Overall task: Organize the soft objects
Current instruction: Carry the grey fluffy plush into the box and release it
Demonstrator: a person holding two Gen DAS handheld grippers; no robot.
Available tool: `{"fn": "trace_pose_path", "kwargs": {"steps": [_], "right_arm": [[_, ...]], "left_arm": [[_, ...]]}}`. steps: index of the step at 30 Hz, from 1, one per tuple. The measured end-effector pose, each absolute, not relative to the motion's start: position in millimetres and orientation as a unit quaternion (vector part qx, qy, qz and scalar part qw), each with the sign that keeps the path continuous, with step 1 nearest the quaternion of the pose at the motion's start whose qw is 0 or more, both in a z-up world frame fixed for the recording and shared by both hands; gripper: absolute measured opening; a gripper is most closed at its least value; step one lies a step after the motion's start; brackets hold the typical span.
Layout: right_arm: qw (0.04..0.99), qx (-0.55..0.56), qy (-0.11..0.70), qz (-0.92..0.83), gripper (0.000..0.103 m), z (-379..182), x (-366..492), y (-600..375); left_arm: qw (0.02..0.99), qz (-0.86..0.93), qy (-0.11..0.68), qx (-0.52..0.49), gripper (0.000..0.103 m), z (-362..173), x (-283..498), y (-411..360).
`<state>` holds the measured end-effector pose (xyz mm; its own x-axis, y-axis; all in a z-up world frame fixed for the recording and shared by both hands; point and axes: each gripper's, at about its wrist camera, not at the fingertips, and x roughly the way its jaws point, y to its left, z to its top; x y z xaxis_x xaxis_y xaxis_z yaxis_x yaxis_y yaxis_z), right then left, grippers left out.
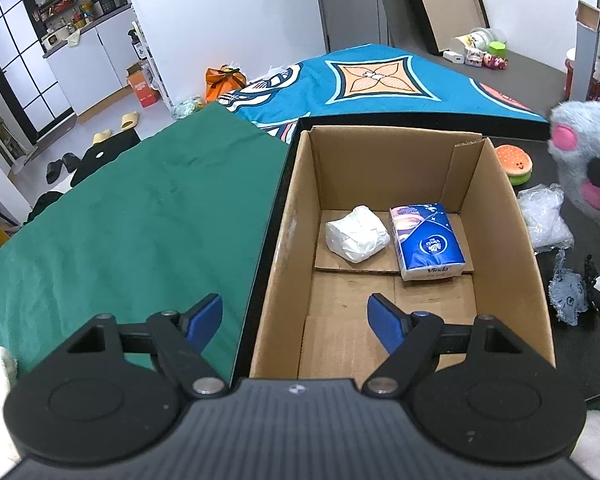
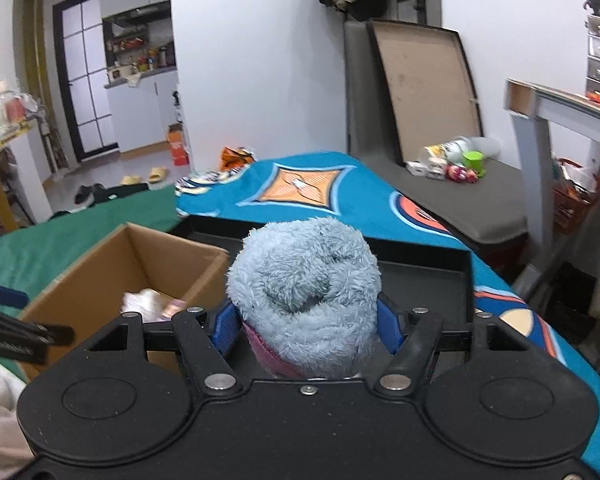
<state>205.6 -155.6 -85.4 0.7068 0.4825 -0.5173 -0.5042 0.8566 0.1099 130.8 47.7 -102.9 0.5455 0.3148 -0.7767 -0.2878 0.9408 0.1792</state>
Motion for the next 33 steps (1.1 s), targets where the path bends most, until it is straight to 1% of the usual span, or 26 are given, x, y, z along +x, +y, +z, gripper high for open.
{"fn": "trace_pose_path", "kwargs": {"steps": [5,11,14,16,17,19,20,22,23,25,26,28,33], "right_arm": [[0.917,-0.004,0.275,0.288,0.066,-74.5,198.7,-139.4],[0.913,-0.009,0.262,0.311,0.066,-61.0,188.7,-118.7],[0.91,-0.016,0.258,0.324,0.066,-57.1,182.5,-105.7],[0.907,-0.019,0.258,0.332,0.066,-56.5,179.0,-98.2],[0.905,-0.021,0.26,0.337,0.066,-56.9,177.6,-94.5],[0.901,-0.026,0.264,0.343,0.066,-58.6,175.8,-87.1],[0.9,-0.028,0.266,0.345,0.066,-59.4,175.0,-83.7],[0.896,-0.032,0.27,0.35,0.066,-60.5,173.5,-78.0],[0.895,-0.035,0.27,0.352,0.066,-61.0,172.4,-74.7],[0.893,-0.04,0.271,0.357,0.066,-61.9,172.6,-67.7],[0.892,-0.04,0.272,0.358,0.066,-62.5,172.2,-65.0],[0.892,-0.038,0.273,0.359,0.066,-62.9,171.4,-60.0],[0.89,-0.026,0.275,0.363,0.066,-65.5,173.2,-50.3]], "left_arm": [[0.884,0.162,0.438,0.007,0.078,-101.4,125.6,51.6],[0.892,0.144,0.429,-0.014,0.074,-99.5,119.7,56.9],[0.893,0.135,0.428,-0.021,0.067,-101.8,116.9,60.4],[0.892,0.131,0.431,-0.023,0.06,-104.3,115.7,62.6],[0.891,0.13,0.434,-0.026,0.058,-105.9,115.0,64.2],[0.89,0.128,0.437,-0.033,0.05,-108.5,113.5,67.5],[0.889,0.127,0.439,-0.037,0.048,-110.0,112.8,69.2],[0.887,0.125,0.442,-0.044,0.039,-112.6,112.0,72.5],[0.886,0.123,0.444,-0.047,0.037,-114.0,111.7,74.2],[0.884,0.121,0.448,-0.052,0.026,-116.6,110.2,77.0],[0.883,0.123,0.449,-0.055,0.024,-117.3,109.3,79.1],[0.883,0.129,0.447,-0.06,0.011,-116.2,107.4,84.2],[0.883,0.121,0.45,-0.065,0.01,-113.4,105.6,88.8]]}}
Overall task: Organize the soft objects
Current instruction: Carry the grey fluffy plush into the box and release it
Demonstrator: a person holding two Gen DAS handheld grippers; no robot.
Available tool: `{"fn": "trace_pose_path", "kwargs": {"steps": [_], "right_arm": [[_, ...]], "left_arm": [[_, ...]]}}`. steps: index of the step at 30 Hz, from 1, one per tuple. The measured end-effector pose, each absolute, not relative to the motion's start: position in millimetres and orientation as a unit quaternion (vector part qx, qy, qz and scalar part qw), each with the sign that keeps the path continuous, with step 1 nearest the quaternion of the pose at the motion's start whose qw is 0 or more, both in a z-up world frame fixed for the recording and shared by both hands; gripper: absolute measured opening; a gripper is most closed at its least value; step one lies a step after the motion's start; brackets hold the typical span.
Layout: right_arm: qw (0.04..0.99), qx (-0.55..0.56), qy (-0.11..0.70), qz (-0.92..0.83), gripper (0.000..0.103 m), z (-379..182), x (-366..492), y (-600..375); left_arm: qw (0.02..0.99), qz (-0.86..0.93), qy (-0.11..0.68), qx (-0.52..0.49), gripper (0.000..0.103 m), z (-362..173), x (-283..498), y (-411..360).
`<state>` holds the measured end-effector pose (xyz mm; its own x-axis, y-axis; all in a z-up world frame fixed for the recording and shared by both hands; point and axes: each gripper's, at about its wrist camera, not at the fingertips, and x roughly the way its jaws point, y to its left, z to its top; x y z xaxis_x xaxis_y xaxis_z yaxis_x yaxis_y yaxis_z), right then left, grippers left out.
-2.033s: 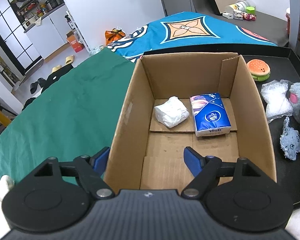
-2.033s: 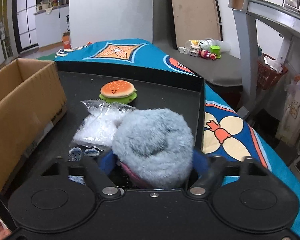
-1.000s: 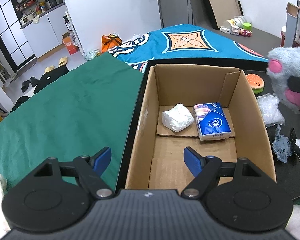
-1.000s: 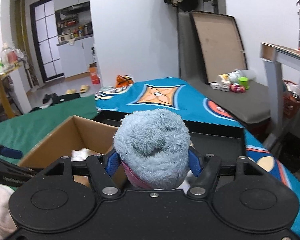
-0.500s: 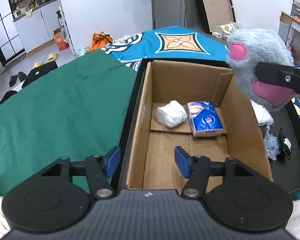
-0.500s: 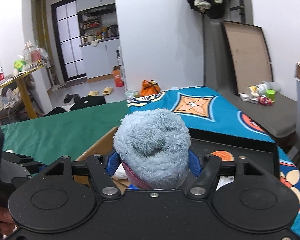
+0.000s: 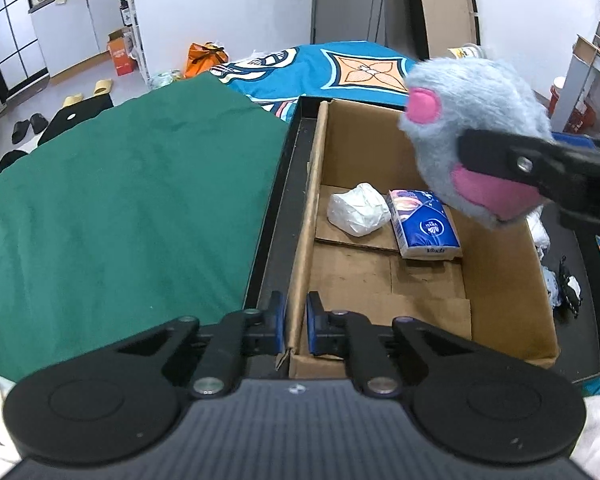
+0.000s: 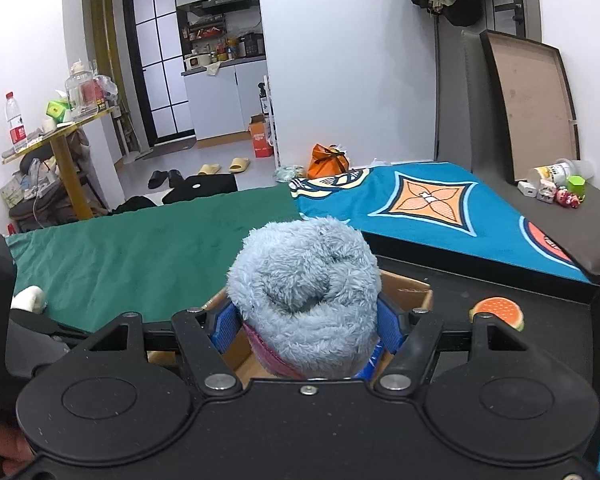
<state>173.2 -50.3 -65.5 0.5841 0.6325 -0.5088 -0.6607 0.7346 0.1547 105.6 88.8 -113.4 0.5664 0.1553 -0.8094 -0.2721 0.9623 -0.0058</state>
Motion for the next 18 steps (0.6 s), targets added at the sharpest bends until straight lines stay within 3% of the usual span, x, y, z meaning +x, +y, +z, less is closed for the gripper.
{"fn": "trace_pose_path", "kwargs": {"steps": [5,18], "right_arm": [[0.884,-0.033,0.284,0.369,0.083,-69.9,170.7,-42.0],[0.896,-0.017,0.277,0.348,0.083,-69.1,165.7,-73.9]], "left_arm": [[0.88,0.12,0.454,-0.068,0.01,-112.5,106.0,88.6],[0.879,0.135,0.453,-0.058,0.014,-107.7,106.9,80.5]]}}
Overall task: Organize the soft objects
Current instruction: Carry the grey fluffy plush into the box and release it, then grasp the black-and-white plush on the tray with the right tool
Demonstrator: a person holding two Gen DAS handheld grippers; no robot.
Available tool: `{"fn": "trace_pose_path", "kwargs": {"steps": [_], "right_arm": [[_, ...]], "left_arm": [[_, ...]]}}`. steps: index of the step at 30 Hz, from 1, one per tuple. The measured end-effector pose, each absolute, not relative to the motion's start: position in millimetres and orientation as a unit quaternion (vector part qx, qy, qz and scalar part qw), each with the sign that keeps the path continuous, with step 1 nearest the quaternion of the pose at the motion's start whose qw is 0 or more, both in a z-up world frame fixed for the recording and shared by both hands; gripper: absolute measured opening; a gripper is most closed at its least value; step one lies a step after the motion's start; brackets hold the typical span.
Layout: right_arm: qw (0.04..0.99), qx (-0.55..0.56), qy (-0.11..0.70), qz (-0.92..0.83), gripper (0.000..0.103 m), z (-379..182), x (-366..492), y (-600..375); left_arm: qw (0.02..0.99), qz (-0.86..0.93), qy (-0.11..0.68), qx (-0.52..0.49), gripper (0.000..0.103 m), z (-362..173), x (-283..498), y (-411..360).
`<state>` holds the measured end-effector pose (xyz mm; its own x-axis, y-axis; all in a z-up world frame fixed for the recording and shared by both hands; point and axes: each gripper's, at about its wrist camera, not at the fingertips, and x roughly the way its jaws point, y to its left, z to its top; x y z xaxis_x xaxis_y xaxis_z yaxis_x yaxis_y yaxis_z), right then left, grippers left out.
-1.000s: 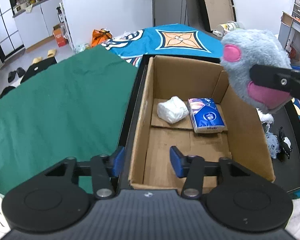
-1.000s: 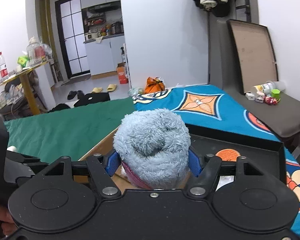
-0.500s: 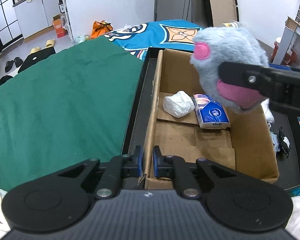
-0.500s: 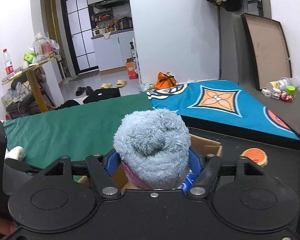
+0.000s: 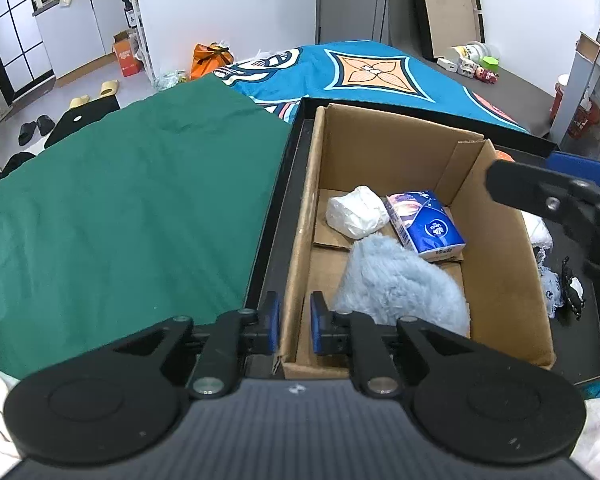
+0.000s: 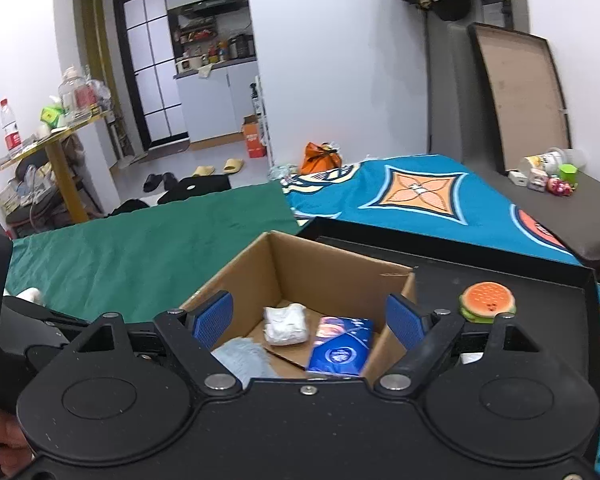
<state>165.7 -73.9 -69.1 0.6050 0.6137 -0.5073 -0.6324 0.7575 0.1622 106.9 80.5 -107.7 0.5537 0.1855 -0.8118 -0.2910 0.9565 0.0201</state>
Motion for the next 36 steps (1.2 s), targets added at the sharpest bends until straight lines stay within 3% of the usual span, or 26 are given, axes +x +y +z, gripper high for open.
{"fn": "trace_pose_path", "kwargs": {"steps": [8,18,36], "right_arm": [[0.903,-0.009,0.273,0.331,0.083,-71.9,167.3,-98.1],[0.911,0.004,0.286,0.296,0.083,-85.5,172.6,-135.1],[0.903,-0.023,0.359,0.234,0.08,-144.5,182.2,-177.5]], "left_arm": [[0.876,0.149,0.455,-0.055,0.023,-106.3,111.1,75.1],[0.881,0.161,0.444,-0.039,0.052,-97.3,116.1,64.1],[0.885,0.159,0.437,-0.027,0.066,-87.1,125.1,43.5]]}}
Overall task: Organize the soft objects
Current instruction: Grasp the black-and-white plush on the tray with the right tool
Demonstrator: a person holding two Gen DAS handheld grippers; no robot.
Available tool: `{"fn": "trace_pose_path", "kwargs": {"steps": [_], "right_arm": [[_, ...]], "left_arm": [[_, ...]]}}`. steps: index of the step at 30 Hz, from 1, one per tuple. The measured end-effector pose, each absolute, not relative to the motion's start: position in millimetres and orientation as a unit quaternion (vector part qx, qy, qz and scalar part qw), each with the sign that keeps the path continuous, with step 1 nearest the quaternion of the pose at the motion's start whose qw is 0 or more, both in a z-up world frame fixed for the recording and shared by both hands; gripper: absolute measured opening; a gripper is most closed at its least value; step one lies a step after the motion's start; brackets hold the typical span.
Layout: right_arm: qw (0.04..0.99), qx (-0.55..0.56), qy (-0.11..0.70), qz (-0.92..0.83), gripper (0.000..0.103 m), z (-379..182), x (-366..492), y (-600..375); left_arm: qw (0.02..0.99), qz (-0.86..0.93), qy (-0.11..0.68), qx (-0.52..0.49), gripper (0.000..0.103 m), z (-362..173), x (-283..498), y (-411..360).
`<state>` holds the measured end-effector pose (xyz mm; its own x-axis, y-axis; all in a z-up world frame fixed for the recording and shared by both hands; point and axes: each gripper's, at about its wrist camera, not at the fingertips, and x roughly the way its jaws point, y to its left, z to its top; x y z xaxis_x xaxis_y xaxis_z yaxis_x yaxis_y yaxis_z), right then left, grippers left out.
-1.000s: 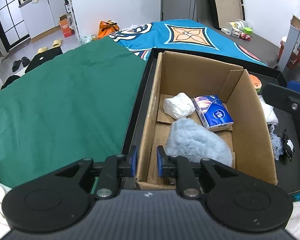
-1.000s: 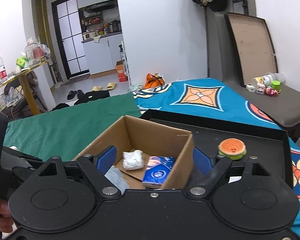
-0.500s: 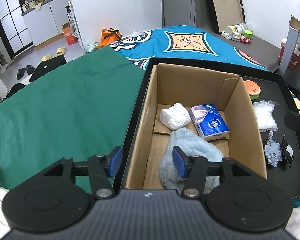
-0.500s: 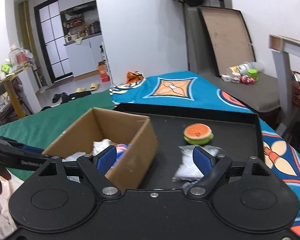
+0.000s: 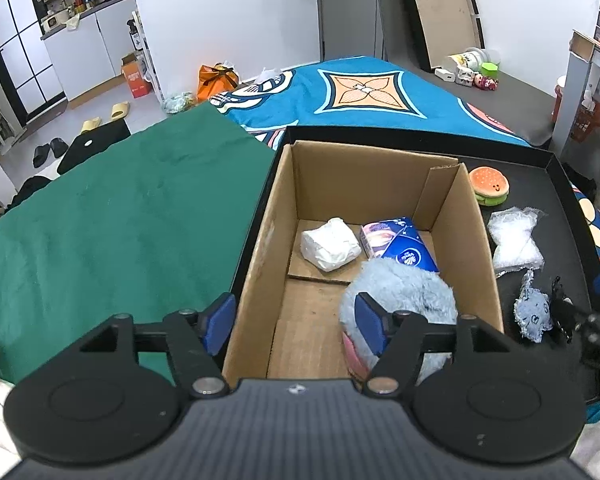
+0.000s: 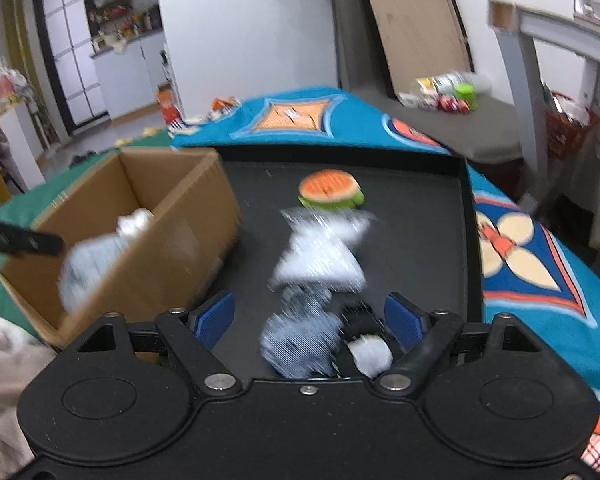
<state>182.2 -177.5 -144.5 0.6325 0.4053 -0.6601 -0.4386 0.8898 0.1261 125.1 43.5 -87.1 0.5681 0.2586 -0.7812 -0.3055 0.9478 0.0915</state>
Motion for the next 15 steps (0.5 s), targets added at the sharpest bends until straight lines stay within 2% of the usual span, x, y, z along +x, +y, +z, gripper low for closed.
{"fn": "trace_pose_path", "kwargs": {"steps": [10,12,14,15], "right_arm": [[0.894,-0.024,0.395,0.213,0.069,-172.2,191.6,-191.6],[0.892,-0.028,0.399,0.21,0.061,-176.4,193.8,-193.5],[0.889,-0.027,0.409,0.206,0.049,-181.0,196.2,-196.0],[0.888,-0.025,0.411,0.205,0.049,-182.1,196.9,-197.4]], "left_arm": [[0.882,0.166,0.44,-0.004,0.073,-90.4,130.4,34.4],[0.882,0.168,0.441,0.0,0.073,-91.7,131.4,33.0],[0.881,0.17,0.442,0.002,0.074,-92.6,132.4,31.7],[0.881,0.17,0.443,0.003,0.074,-92.6,132.8,31.3]]}}
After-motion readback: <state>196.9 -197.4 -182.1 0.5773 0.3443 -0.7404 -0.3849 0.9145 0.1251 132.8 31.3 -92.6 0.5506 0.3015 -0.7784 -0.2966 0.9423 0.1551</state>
